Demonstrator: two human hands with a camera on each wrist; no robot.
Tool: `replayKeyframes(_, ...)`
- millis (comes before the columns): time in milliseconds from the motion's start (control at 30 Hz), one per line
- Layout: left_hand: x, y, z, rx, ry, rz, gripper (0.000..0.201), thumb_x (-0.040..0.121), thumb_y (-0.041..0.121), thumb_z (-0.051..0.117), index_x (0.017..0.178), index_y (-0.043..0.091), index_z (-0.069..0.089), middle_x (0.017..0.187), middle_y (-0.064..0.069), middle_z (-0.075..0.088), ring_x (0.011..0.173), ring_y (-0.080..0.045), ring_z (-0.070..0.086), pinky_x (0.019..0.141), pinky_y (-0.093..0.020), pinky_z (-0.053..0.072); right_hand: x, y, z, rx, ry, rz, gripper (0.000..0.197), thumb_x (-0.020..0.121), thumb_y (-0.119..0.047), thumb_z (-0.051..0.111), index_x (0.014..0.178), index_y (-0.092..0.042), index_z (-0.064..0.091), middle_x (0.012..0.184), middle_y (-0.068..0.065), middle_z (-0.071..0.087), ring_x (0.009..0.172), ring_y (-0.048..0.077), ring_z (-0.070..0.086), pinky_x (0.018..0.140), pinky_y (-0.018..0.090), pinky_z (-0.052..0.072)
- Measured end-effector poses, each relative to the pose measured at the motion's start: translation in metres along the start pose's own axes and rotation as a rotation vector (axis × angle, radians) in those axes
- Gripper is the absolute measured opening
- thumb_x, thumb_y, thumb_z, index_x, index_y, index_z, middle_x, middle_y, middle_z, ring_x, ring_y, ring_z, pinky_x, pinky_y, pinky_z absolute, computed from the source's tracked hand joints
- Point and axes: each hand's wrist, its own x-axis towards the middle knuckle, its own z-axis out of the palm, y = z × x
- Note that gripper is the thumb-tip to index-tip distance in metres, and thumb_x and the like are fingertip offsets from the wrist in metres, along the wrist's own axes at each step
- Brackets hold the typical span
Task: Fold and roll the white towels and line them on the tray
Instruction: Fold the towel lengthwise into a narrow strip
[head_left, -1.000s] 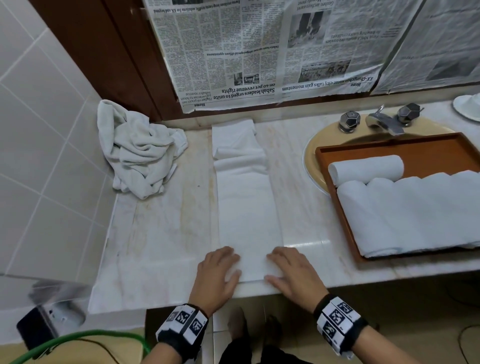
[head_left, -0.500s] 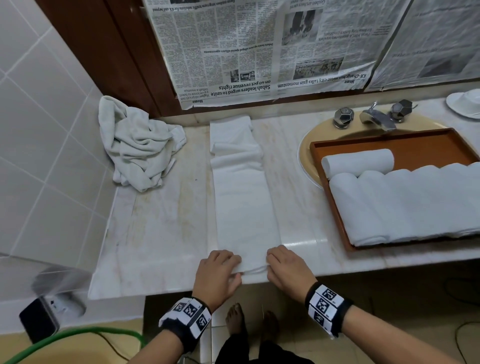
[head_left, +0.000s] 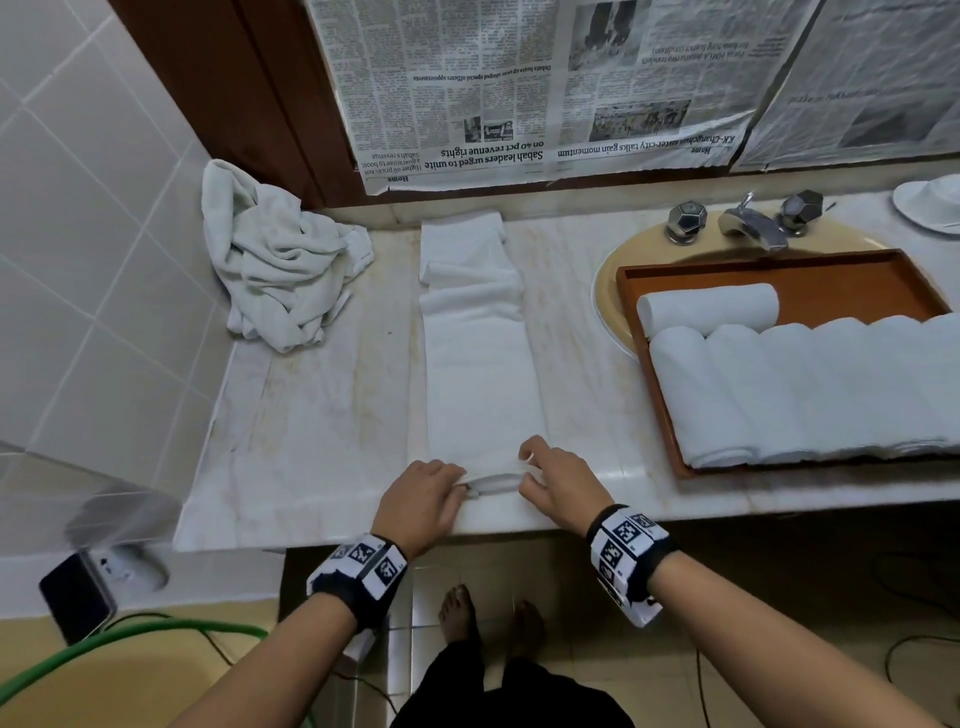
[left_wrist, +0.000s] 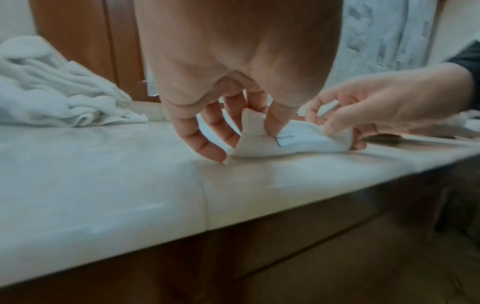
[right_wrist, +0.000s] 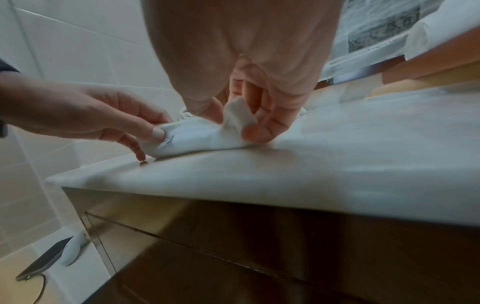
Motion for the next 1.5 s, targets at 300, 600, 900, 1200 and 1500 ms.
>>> replayKeyframes(300,0.016,-0.009,-0.002,-0.271,0.098,-0.206,0.026,0.095,0.013,0.052,0.116,0.018,0.068,0.119,-0.006,0.050,0.098,-0.024,0.058,0.091,-0.035,0.048,0.001,0.004,0.012,0.083,0.213,-0.032,0.012,0.096,-0.015,0.055,0.107,-0.012,0.060,0.105,0.004,0.053,0.082,0.026,0.058,0.079,0.041,0.051)
replayKeyframes(600,0.009,-0.008,0.004,-0.039,0.150,-0.044,0.016,0.087,0.015,0.067,0.096,0.027,0.074,0.106,0.006,0.058,0.096,-0.024,0.055,0.062,-0.036,0.052,-0.004,0.003,0.014,-0.377,0.235,-0.191,0.025,0.066,-0.001,0.081,0.083,-0.014,0.067,0.084,0.004,0.056,0.073,0.025,0.055,0.050,0.027,0.040)
replayKeyframes(900,0.014,0.000,-0.002,0.026,-0.062,-0.021,0.037,0.090,0.045,0.059,0.118,0.022,0.056,0.120,0.006,0.047,0.112,-0.015,0.044,0.076,-0.031,0.049,-0.005,-0.019,0.018,-0.634,0.124,-0.167,0.022,0.057,-0.020,0.077,0.074,-0.012,0.065,0.078,0.005,0.059,0.073,0.026,0.057,0.061,0.035,0.045)
replayKeyframes(1200,0.024,-0.020,-0.008,-0.187,-0.006,-0.086,0.031,0.093,0.032,0.052,0.116,0.021,0.069,0.103,0.000,0.067,0.099,-0.022,0.057,0.086,-0.032,0.047,0.018,-0.015,-0.014,-0.097,-0.057,0.081,0.024,0.094,-0.027,0.052,0.100,-0.010,0.068,0.095,0.002,0.059,0.088,0.018,0.053,0.074,0.030,0.040)
replayKeyframes(1500,0.029,-0.009,-0.010,-0.271,0.073,-0.220,0.021,0.097,0.020,0.046,0.115,0.024,0.058,0.112,-0.001,0.051,0.084,-0.019,0.054,0.070,-0.029,0.044,0.023,-0.001,-0.002,0.007,0.168,0.168,0.018,0.097,-0.036,0.055,0.103,-0.019,0.059,0.100,-0.001,0.050,0.082,0.020,0.054,0.072,0.033,0.044)
